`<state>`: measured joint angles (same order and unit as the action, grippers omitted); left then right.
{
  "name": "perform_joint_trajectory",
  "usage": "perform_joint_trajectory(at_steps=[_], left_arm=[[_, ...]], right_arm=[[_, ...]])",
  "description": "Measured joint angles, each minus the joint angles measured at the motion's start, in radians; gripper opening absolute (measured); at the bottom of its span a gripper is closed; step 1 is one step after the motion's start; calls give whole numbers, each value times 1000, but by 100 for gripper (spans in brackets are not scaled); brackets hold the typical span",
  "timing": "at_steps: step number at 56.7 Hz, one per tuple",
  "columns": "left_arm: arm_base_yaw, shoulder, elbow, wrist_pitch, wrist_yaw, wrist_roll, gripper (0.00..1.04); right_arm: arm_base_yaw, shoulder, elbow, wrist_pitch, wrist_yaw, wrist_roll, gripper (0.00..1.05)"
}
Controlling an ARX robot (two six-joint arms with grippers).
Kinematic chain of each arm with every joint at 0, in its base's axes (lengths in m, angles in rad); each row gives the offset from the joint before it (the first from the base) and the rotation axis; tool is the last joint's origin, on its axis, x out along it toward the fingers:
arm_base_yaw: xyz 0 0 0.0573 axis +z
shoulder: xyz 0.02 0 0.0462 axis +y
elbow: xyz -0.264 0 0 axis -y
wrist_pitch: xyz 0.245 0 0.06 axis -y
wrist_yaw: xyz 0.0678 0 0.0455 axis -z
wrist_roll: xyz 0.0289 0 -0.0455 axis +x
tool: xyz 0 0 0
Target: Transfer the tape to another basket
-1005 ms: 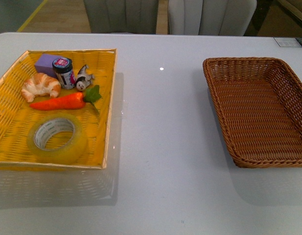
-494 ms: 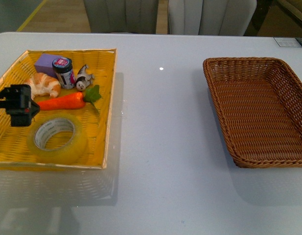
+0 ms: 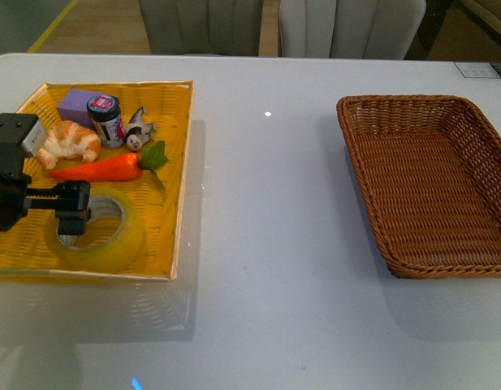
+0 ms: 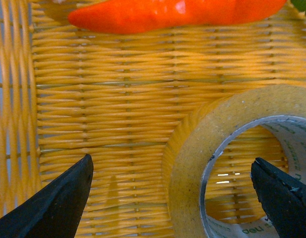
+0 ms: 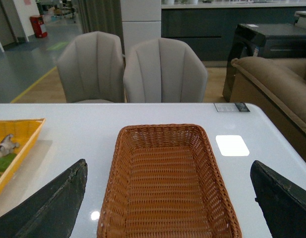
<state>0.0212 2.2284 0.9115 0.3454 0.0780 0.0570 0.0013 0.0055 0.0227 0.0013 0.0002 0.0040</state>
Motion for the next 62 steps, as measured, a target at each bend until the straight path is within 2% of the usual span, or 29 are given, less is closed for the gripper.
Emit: perform_joint_trajectory(at_steps=[4, 6, 26, 29, 33, 52, 62], left_arm=[[-6, 17, 10, -1, -1, 7, 95], [-9, 21, 12, -1, -2, 9, 90], [-27, 24, 14, 0, -13, -15, 37], [-27, 4, 8, 2, -10, -41, 24], [-21, -25, -3, 2, 0, -70, 17], [-3, -262, -35, -35, 71, -187, 15], [-62, -396, -36, -92, 92, -264, 15]], right_arm=[[0, 0, 0, 0, 0, 0, 96], [0, 0, 0, 0, 0, 0, 96], [0, 0, 0, 0, 0, 0, 96], [0, 0, 0, 0, 0, 0, 96], [0, 0, 0, 0, 0, 0, 96], [0, 0, 0, 0, 0, 0, 96], [0, 0, 0, 0, 0, 0, 96]])
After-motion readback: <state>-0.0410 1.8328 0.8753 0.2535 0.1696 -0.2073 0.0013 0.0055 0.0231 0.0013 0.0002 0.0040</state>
